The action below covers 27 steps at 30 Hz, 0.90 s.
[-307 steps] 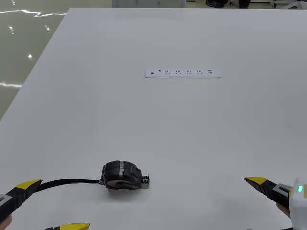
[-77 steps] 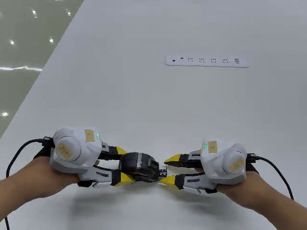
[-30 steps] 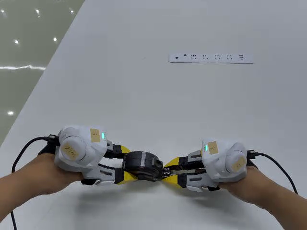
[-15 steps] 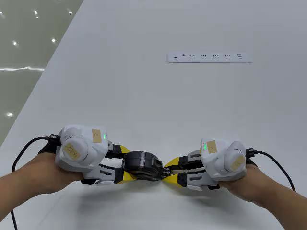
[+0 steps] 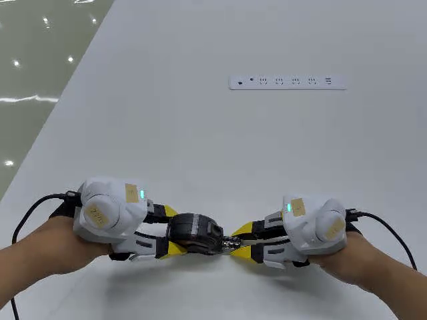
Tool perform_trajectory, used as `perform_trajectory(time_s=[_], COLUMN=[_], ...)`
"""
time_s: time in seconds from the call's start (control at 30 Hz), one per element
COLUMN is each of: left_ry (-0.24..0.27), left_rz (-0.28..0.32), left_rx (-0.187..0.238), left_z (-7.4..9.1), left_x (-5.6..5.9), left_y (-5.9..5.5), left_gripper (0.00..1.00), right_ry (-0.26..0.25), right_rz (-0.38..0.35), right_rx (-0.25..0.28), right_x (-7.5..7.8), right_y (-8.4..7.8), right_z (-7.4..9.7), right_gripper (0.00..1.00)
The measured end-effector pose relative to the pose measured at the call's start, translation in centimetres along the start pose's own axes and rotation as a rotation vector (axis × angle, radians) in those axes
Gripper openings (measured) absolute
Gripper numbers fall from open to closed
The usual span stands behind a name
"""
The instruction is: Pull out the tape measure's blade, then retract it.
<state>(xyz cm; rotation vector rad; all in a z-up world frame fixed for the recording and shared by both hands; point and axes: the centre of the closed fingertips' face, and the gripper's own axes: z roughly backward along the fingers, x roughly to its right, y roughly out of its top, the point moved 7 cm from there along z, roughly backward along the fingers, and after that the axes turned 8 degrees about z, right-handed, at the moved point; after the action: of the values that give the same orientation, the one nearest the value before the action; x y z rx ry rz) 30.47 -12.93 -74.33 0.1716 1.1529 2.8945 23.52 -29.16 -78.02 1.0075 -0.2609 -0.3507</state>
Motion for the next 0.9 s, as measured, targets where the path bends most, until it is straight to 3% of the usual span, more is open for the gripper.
perform_trajectory(time_s=[0.9], left_ry=[0.006], left_rz=[0.012], left_rx=[-0.008], left_z=[0.1], left_x=[0.0], left_y=[-0.1], left_gripper=[0.27], right_ry=[-0.023], right_rz=[-0.006], right_rx=[-0.056], right_x=[-0.2], right_y=[-1.6], right_z=[5.1], right_gripper=[0.11])
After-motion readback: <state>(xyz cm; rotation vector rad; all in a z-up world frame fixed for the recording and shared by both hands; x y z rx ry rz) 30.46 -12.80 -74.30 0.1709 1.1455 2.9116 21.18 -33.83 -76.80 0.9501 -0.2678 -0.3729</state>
